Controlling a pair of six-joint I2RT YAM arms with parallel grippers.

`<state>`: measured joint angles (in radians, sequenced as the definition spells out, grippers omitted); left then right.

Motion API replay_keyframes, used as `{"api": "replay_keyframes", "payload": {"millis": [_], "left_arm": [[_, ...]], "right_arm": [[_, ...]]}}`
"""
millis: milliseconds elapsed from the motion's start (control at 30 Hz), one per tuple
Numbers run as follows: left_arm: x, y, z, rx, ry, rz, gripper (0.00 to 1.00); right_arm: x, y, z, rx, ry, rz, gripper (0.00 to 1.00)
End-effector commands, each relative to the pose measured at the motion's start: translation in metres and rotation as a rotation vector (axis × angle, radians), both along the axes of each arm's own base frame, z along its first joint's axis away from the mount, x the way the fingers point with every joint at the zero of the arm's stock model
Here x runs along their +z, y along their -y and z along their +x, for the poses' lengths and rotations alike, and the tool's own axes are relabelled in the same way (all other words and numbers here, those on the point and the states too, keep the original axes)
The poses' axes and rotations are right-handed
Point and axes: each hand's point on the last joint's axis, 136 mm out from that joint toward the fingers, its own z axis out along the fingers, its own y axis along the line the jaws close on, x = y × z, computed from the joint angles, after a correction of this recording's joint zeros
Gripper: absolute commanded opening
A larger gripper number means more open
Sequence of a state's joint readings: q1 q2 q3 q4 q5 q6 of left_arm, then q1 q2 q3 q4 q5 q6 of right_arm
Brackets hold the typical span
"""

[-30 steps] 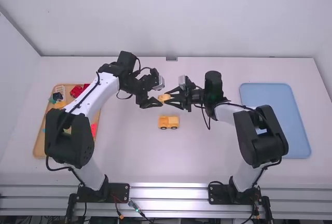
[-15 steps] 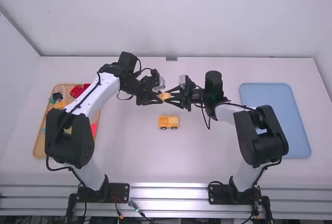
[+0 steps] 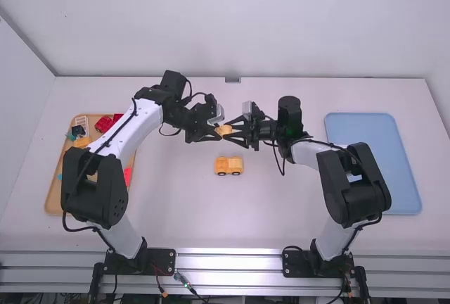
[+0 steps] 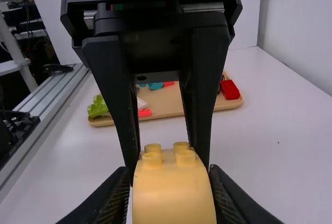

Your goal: Assemble lego blocks to make yellow taxi

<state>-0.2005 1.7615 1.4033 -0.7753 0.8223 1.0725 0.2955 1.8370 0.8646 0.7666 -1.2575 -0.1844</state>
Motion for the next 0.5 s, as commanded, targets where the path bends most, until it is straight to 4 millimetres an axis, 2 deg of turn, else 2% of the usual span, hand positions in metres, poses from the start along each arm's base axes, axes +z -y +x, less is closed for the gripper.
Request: {"api": "replay_keyframes", "payload": {"millis": [0,33,67,167,333,467], "left_arm": [[-0.007,-0.003,0.001,0.013,-0.008,0.034,0.21],[-0.008,-0.004,0.001,0.014,-0.009,0.04,0.21],[-0.011,-0.006,0.001,0.021,-0.014,0.061,0.2],[-0.02,-0.016,-0.001,0.041,-0.03,0.131,0.2],[-0.036,-0.035,-0.006,0.073,-0.062,0.266,0.19],[-0.052,-0.05,-0.02,0.052,-0.095,0.363,0.2]], "right_arm": [[0.007,-0.003,-0.005,0.028,0.017,0.012,0.56],[0.007,-0.002,-0.005,0.027,0.017,0.012,0.58],[0.007,-0.002,-0.004,0.026,0.017,0.012,0.74],[0.007,-0.002,-0.004,0.026,0.014,0.012,0.98],[0.007,0.004,0.0,0.009,0.013,0.012,0.99],[0.008,0.012,0.007,-0.014,0.013,0.013,0.99]]}}
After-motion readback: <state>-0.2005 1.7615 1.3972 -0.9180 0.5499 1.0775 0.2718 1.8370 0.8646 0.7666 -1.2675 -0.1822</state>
